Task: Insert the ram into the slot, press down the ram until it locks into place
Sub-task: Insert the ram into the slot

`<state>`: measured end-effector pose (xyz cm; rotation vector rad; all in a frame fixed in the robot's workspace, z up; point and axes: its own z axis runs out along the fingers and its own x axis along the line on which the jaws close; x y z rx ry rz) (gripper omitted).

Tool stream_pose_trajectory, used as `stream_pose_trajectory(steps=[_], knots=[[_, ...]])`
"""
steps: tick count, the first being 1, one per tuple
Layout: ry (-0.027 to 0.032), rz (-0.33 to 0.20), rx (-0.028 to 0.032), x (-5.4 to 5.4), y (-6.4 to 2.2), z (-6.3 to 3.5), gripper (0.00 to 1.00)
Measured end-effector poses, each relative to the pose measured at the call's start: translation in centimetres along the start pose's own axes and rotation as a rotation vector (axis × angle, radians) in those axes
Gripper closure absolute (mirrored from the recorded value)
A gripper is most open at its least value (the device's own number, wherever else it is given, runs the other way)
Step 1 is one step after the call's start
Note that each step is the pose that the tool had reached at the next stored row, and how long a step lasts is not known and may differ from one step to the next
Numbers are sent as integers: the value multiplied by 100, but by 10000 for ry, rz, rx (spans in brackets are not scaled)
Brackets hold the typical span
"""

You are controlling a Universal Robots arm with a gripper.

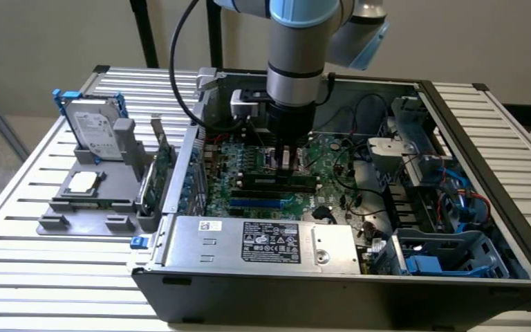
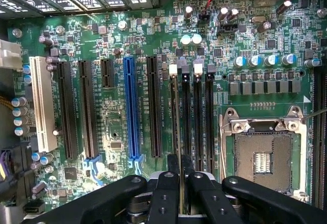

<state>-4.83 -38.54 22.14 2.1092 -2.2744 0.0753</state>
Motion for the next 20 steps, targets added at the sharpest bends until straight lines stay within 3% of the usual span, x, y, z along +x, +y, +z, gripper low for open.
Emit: stream_pose_trajectory(steps=[7, 8, 13, 15, 20], knots=[[-1, 2, 6, 0, 8, 9, 85], [-3, 2, 7, 1, 7, -10, 78], [-20, 2, 4, 12, 6, -187, 78], [-29, 1, 4, 13, 5, -205, 78], [-29, 1, 3, 13, 6, -206, 89]])
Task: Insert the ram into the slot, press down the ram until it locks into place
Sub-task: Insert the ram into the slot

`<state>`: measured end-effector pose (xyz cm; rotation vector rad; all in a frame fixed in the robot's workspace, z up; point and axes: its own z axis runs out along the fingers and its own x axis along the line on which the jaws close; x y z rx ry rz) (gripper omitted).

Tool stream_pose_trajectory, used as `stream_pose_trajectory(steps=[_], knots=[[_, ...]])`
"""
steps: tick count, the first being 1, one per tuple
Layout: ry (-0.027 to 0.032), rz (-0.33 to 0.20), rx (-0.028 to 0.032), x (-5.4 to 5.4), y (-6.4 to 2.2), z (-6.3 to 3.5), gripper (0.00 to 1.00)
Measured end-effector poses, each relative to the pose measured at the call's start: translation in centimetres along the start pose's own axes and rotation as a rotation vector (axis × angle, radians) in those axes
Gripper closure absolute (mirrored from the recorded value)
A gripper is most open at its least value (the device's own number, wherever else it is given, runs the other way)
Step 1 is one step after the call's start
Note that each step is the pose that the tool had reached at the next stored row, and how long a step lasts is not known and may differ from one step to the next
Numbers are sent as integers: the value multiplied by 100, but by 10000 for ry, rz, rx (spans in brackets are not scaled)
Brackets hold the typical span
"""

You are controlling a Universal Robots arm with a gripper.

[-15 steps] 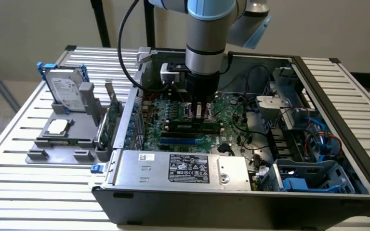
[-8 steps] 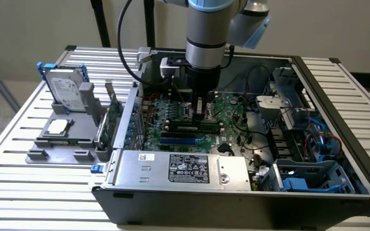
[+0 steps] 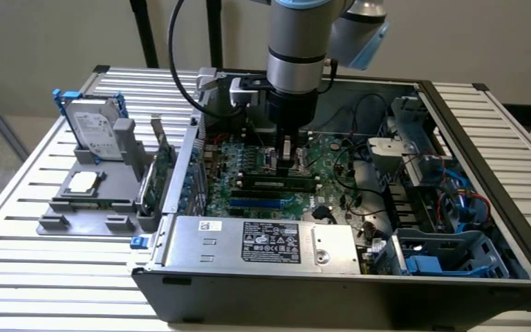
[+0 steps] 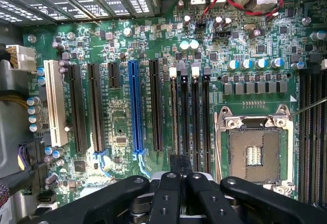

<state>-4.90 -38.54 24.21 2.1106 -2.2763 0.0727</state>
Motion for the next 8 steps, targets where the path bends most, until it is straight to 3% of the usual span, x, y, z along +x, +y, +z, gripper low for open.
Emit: stream_pose_trajectory(steps=[8], knots=[[0, 0, 0, 0, 0, 0, 89]])
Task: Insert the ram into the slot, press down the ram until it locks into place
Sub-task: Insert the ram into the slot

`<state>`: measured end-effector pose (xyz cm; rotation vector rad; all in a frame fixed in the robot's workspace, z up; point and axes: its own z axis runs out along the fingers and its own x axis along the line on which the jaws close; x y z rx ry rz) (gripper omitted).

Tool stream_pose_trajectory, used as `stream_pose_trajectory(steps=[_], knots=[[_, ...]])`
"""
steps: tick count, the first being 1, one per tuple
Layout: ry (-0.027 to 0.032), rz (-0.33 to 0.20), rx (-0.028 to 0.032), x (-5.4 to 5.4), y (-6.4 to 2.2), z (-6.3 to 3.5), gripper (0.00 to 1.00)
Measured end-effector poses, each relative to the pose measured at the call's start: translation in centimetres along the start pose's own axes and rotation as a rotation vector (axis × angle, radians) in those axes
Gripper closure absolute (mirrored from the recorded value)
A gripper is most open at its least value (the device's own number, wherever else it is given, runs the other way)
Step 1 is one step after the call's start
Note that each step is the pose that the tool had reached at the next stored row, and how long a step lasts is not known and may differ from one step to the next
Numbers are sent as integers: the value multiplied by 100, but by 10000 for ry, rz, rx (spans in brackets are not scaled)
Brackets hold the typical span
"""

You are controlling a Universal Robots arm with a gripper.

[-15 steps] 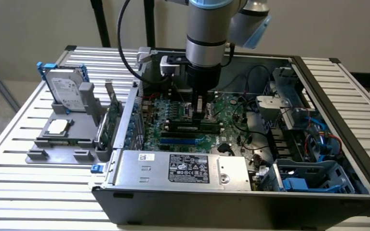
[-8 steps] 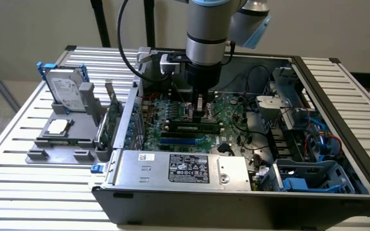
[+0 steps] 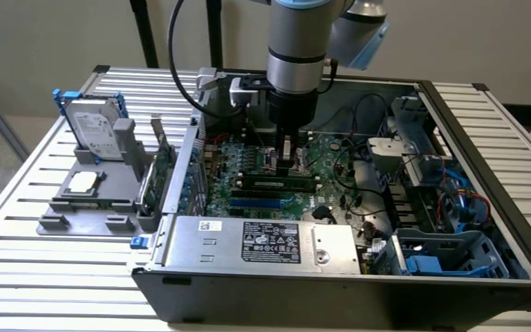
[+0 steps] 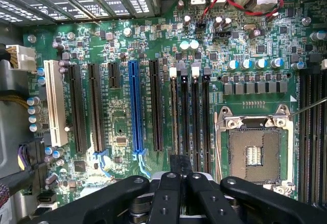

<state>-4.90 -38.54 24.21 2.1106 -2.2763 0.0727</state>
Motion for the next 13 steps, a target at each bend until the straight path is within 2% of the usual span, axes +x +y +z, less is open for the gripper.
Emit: stream_pose_trajectory(steps=[13], knots=[[0, 0, 0, 0, 0, 0, 89]])
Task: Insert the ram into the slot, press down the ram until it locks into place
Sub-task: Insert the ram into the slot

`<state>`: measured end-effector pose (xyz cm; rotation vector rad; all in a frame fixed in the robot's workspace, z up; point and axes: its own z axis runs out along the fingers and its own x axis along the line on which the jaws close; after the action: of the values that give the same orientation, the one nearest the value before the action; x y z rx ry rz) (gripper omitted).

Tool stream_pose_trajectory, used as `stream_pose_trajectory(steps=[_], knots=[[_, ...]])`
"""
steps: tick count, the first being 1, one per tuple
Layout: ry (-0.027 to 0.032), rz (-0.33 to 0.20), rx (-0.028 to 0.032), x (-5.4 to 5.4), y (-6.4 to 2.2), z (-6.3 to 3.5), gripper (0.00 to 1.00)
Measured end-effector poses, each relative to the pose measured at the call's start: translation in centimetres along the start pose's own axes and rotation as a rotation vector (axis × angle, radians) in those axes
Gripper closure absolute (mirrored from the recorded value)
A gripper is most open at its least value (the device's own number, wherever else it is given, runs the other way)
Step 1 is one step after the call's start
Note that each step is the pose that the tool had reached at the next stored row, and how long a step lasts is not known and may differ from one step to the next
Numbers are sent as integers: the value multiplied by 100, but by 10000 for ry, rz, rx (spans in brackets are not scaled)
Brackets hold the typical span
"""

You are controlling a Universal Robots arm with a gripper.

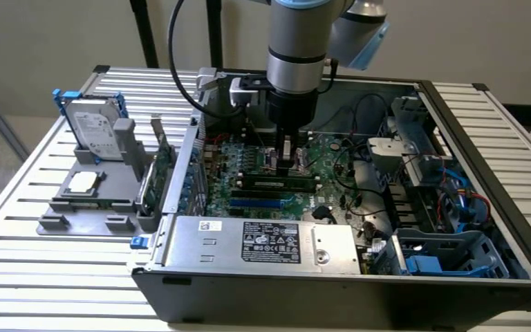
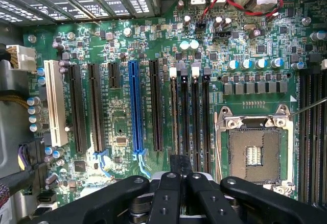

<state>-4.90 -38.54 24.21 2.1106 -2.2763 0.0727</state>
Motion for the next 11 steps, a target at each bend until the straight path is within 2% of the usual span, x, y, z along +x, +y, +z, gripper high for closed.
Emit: stream_pose_trajectory(steps=[11], knots=[[0, 0, 0, 0, 0, 0, 89]])
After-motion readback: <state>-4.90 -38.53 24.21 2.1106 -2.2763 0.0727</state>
